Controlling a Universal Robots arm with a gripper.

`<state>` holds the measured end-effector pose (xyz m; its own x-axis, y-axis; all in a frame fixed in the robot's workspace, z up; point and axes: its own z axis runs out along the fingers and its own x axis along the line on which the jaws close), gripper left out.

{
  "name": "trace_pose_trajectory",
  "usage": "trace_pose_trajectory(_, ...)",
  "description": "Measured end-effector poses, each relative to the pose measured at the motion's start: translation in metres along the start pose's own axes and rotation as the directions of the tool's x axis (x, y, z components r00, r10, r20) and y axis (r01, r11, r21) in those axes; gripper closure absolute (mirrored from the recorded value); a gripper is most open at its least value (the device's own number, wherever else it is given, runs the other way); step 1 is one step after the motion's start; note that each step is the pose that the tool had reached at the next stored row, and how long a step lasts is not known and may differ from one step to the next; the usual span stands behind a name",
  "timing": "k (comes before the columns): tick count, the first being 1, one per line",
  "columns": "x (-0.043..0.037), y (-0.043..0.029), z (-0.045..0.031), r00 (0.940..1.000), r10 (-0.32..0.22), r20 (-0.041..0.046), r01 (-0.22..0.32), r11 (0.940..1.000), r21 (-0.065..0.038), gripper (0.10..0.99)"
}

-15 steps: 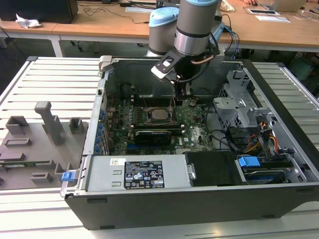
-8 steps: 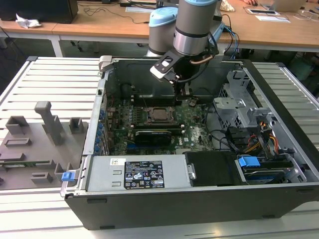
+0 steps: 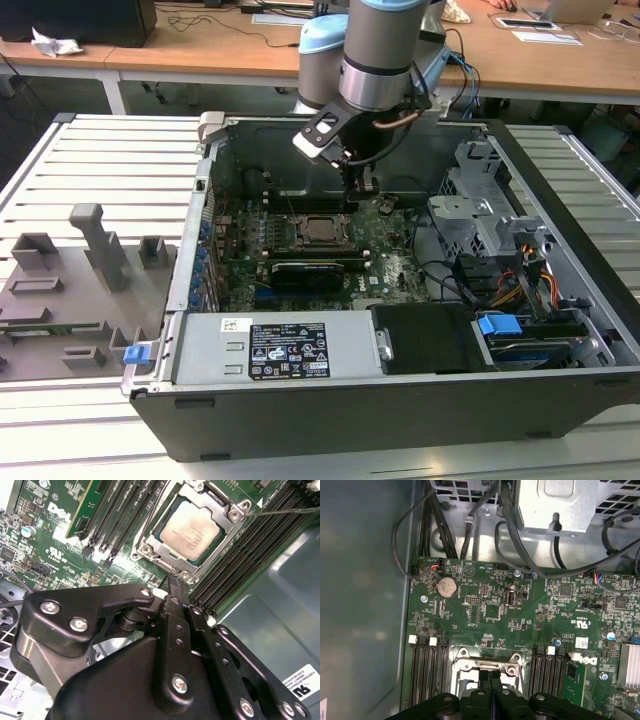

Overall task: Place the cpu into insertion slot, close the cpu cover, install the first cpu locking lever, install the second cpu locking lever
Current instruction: 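Close the cpu cover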

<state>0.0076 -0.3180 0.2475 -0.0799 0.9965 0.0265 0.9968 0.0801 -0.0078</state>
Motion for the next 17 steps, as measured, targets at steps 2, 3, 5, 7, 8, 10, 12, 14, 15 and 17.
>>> trace_pose_trajectory(2,0.0001,-0.0009,0.0,1.0,0.0,0.0,0.0,1.0,0.0,0.98)
trace_pose_trajectory(3,0.0001,-0.0013,0.0001,1.0,0.0,0.0,0.0,1.0,0.0,0.98)
trace_pose_trajectory(5,0.0001,-0.0018,0.0001,1.0,0.0,0.0,0.0,1.0,0.0,0.98)
trace_pose_trajectory(7,0.0002,-0.0027,0.0001,1.0,0.0,0.0001,0.0,1.0,0.0,0.98)
trace_pose_trajectory(8,0.0002,-0.0031,0.0001,1.0,0.0,0.0,0.0,1.0,0.0,0.98)
trace_pose_trajectory(10,0.0003,-0.0036,0.0002,1.0,0.0,0.0,0.0,1.0,0.0,0.98)
trace_pose_trajectory(12,0.0003,-0.0042,0.0002,1.0,0.0,0.0,0.0,1.0,0.0,0.98)
trace_pose_trajectory(14,0.0004,-0.0046,0.0002,1.0,0.0,0.0,0.0,1.0,0.0,0.98)
trace_pose_trajectory(15,0.0004,-0.0047,0.0002,1.0,0.0,0.0001,0.0,1.0,0.0,0.98)
trace_pose_trajectory(17,0.0004,-0.0053,0.0003,1.0,0.0,0.0001,0.0,1.0,0.0,0.98)
